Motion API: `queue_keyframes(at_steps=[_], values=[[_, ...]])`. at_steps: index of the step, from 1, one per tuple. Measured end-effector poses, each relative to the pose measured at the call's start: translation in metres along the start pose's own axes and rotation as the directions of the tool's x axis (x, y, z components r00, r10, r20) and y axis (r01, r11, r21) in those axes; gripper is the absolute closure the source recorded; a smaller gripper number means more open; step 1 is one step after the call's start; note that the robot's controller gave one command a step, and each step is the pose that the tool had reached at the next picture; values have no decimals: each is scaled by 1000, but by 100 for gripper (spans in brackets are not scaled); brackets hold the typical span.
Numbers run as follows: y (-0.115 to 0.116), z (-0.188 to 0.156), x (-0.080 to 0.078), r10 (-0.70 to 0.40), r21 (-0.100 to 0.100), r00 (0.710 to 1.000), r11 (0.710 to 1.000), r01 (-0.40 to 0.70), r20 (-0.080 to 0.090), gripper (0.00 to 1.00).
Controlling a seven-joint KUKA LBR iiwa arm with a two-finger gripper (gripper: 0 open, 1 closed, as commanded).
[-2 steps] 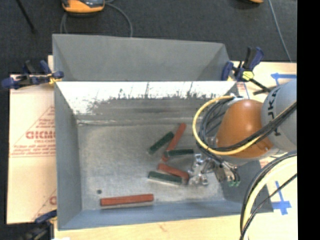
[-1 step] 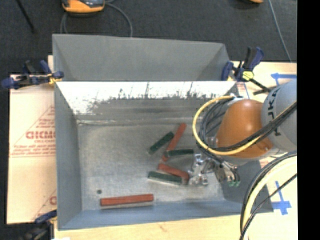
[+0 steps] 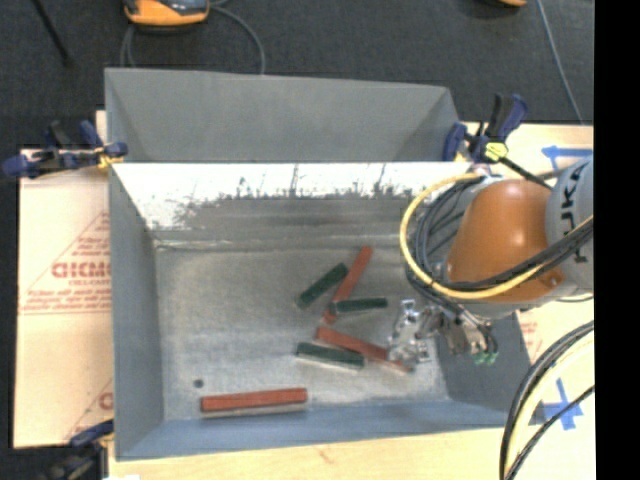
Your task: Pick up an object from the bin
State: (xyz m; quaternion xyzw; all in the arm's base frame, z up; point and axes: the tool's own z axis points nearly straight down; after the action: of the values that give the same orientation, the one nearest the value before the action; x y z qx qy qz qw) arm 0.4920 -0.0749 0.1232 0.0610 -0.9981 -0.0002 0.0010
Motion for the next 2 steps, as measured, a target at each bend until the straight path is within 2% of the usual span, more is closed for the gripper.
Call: queue_keyframes(at_steps=[1, 2], values=[[-4, -56, -1, -17, 2, 1000, 1000, 17, 6, 0], [-5, -47, 0, -27, 2, 1000, 1000, 27, 4, 0]])
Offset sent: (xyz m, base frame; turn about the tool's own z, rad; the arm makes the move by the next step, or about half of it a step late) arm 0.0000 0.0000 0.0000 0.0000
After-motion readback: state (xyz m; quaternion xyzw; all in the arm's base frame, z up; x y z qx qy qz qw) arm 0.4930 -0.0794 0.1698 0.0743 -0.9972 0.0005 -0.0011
